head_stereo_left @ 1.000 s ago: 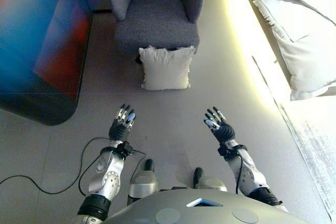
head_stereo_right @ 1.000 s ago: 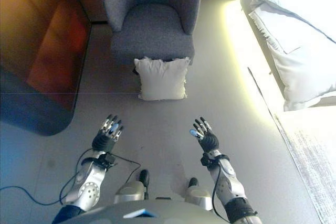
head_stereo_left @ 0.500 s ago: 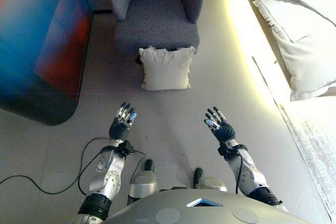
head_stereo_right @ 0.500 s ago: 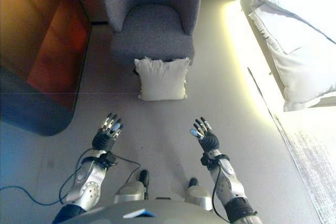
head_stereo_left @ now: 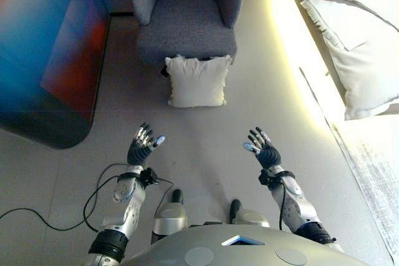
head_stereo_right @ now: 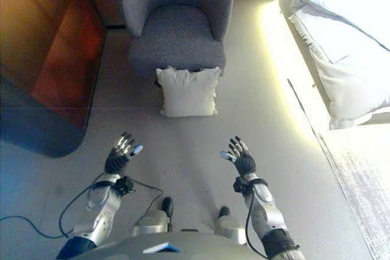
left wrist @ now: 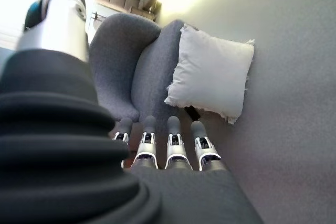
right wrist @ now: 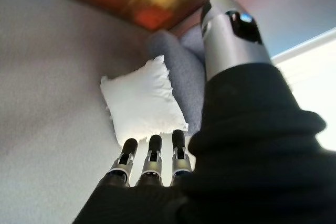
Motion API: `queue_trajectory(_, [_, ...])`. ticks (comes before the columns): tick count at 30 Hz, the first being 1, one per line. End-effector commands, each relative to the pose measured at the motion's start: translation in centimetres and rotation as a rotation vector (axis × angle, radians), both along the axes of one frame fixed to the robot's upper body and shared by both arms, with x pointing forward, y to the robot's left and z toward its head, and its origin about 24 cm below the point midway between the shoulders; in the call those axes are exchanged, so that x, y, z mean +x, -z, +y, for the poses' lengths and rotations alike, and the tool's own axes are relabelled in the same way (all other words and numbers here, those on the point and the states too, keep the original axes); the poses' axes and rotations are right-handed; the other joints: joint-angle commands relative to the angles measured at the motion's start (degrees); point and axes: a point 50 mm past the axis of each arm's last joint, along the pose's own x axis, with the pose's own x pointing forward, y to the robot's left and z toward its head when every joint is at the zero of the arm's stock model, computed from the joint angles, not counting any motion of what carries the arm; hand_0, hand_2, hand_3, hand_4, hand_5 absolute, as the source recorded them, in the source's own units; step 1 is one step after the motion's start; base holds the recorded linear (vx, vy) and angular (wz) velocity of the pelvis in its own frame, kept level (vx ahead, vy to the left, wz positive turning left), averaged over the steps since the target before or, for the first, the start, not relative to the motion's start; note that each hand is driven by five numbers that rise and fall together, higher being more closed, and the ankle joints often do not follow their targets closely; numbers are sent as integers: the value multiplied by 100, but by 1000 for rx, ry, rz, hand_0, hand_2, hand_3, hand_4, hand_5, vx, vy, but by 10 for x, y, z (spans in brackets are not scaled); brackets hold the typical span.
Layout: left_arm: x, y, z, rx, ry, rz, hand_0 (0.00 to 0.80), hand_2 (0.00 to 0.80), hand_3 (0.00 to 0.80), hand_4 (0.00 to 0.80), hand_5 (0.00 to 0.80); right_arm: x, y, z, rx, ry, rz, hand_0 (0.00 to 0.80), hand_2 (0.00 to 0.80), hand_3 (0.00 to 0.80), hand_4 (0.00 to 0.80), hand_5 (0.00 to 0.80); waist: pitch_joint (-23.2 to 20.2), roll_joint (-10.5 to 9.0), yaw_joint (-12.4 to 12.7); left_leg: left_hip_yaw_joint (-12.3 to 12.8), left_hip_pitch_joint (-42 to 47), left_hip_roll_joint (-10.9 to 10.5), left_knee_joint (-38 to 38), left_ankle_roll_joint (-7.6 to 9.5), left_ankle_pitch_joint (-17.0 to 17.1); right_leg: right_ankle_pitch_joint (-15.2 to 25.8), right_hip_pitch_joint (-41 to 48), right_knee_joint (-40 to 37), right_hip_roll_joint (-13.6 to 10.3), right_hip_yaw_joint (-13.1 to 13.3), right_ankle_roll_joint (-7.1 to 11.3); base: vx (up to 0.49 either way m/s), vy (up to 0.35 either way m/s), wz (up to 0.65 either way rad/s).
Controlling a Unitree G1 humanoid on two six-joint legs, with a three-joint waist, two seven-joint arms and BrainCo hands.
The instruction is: Pick up the cushion and take it to the sofa
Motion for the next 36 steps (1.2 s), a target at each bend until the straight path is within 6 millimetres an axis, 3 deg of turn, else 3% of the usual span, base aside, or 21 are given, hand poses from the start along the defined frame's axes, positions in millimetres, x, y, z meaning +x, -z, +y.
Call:
queue_trajectory(1, [15, -16, -29, -487, 116, -160, 0, 0, 0, 0, 0, 24, -39, 28, 449, -101, -230, 0, 0, 0, 0, 0, 37, 113, -108, 79, -98, -334, 422, 393, -411, -43, -371, 477, 457, 11, -319, 0, 0, 0])
queue_trajectory(3, [13, -18, -50, -789, 192, -217, 0, 0, 0, 0, 0, 24, -45, 40, 631, -171, -297, 0, 0, 0, 0, 0, 29, 155, -97, 81, -95, -333, 426, 391, -432, -57, -375, 489, 439, -32, -311, 0, 0, 0])
queue_trajectory(5, [9, -18, -65, -977, 232, -265, 0, 0, 0, 0, 0, 24, -47, 49, 757, -198, -333, 0, 0, 0, 0, 0, -10, 174, -85, 96, -68, -334, 408, 373, -453, -53, -358, 475, 414, -79, -283, 16, 9, 0])
queue_trajectory(8, [5, -18, -74, -1034, 251, -299, 0, 0, 0, 0, 0, 25, -52, 56, 837, -203, -353, 0, 0, 0, 0, 0, -83, 169, -73, 94, 15, -333, 364, 365, -476, -61, -288, 441, 404, -110, -263, 62, -4, 2])
queue_trajectory(16, [5, -17, -83, -1008, 287, -255, 0, 0, 0, 0, 0, 15, -51, 67, 889, -237, -364, 0, 0, 0, 0, 0, -229, 158, -63, 76, 67, -335, 364, 353, -482, -58, -202, 393, 403, -143, -255, 34, -11, 2])
queue_trajectory(32, [5, -20, -83, -995, 287, -243, 0, 0, 0, 0, 0, 10, -46, 64, 853, -232, -326, 0, 0, 0, 0, 0, -212, 141, -87, 113, 50, -322, 392, 348, -465, -26, -210, 382, 393, -163, -272, 4, -4, 0])
queue_trajectory(35, [6, -16, -75, -839, 271, -207, 0, 0, 0, 0, 0, 11, -39, 57, 700, -200, -279, 0, 0, 0, 0, 0, -195, 143, -90, 117, 34, -321, 405, 336, -461, -16, -229, 395, 390, -165, -271, 0, 0, 0])
queue_trajectory(36, [9, -11, -62, -590, 225, -158, 0, 0, 0, 0, 0, 15, -32, 44, 423, -147, -243, 0, 0, 0, 0, 0, -172, 145, -93, 120, 17, -320, 407, 321, -442, -10, -253, 411, 390, -166, -264, 0, 0, 0])
